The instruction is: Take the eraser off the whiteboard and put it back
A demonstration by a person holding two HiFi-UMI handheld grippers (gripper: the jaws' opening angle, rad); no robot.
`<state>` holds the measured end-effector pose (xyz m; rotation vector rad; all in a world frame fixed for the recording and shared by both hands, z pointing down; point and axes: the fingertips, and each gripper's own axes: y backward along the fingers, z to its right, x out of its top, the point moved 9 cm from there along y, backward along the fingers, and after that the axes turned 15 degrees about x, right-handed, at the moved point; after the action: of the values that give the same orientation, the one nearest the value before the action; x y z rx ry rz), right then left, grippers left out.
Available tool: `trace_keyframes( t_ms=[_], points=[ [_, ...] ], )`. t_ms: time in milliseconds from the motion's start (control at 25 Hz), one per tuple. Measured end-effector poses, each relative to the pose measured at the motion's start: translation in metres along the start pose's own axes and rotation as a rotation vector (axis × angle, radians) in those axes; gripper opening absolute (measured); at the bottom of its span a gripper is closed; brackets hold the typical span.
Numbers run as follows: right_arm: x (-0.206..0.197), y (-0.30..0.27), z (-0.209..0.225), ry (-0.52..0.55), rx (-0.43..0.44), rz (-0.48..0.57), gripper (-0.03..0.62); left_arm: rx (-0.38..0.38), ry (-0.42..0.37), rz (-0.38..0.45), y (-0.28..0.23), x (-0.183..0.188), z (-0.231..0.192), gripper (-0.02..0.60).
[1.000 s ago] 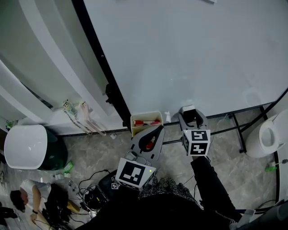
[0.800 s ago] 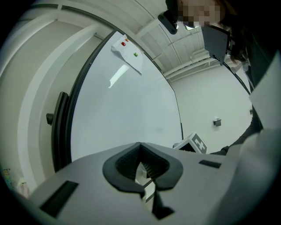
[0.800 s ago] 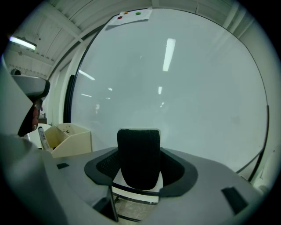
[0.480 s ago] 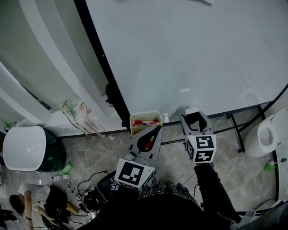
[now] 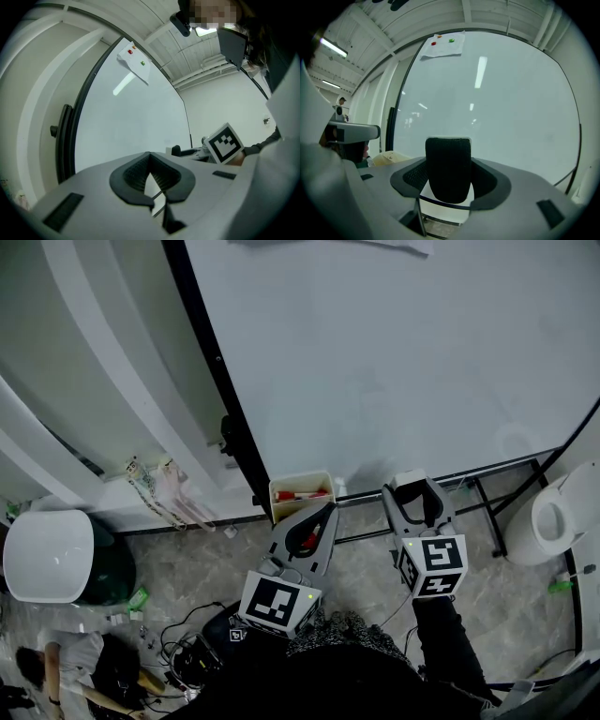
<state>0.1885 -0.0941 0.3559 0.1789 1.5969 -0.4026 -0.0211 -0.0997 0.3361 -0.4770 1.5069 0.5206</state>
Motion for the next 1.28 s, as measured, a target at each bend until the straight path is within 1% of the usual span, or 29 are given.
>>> trace_keyframes(
  t_ms=[280, 440, 600, 840, 1080, 1280],
  points=[
    [0.015, 0.021, -0.007, -0.020, -0.007, 0.043, 0.267, -0.010, -0.005, 0.006, 0.006, 0.003, 0.002, 0.002],
    [0.015, 0.031, -0.011, -0.030, -0.011, 0.052, 0.267, -0.014, -0.011, 0.005, 0.010, 0.005, 0.002, 0.002],
    [0.016, 0.038, -0.015, -0.038, -0.012, 0.070, 0.267, -0.017, 0.000, 0.009, 0.014, 0.006, 0.006, 0.002],
    [0.021, 0.043, -0.019, -0.037, -0.004, 0.097, 0.268, -0.026, -0.021, 0.009, 0.020, 0.007, 0.008, 0.002],
    [0.019, 0.041, -0.023, -0.041, 0.001, 0.090, 0.268, -0.042, -0.038, -0.004, 0.023, 0.006, 0.011, 0.002],
    [0.019, 0.039, -0.025, -0.040, 0.006, 0.090, 0.268, -0.037, -0.049, -0.004, 0.024, 0.006, 0.010, 0.002]
  ],
)
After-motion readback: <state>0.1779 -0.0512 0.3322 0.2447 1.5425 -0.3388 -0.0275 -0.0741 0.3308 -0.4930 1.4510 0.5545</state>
